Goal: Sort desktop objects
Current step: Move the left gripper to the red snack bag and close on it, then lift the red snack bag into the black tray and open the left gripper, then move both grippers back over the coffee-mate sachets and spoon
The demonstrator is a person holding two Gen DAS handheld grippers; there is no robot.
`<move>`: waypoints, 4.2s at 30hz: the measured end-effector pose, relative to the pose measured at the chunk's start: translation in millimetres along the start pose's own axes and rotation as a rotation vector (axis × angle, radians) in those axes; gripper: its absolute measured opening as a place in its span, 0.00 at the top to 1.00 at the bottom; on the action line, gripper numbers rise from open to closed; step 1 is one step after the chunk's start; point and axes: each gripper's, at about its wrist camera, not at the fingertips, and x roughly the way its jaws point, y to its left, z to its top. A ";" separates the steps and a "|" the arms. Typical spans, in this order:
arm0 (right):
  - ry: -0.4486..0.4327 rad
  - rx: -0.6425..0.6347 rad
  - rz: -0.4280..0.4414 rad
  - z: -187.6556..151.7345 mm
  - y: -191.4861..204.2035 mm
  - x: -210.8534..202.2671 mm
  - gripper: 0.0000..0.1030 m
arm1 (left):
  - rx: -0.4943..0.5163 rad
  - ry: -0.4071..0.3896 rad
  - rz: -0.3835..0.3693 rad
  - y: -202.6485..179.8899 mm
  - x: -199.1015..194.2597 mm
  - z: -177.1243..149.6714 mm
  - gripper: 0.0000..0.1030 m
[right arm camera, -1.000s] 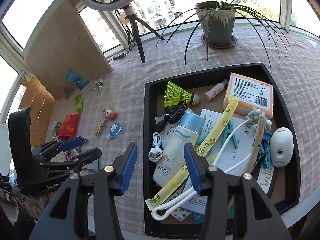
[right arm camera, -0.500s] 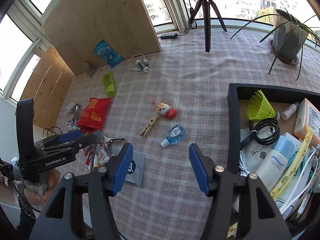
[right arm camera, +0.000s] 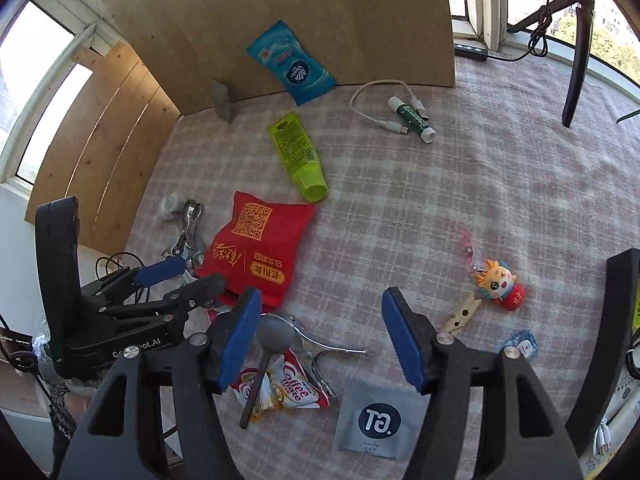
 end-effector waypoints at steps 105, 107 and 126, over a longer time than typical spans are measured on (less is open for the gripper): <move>-0.198 0.259 -0.044 -60.6 -173.9 -165.3 0.43 | 0.177 -0.073 -0.021 -174.2 -37.5 -24.1 0.41; -0.177 0.231 -0.029 -54.1 -159.8 -152.6 0.43 | 0.124 -0.073 0.000 -141.9 -39.8 -25.4 0.41; 0.084 -0.070 -0.012 -68.0 -41.5 -35.1 0.43 | -0.029 0.001 0.088 1.8 -38.1 -82.2 0.42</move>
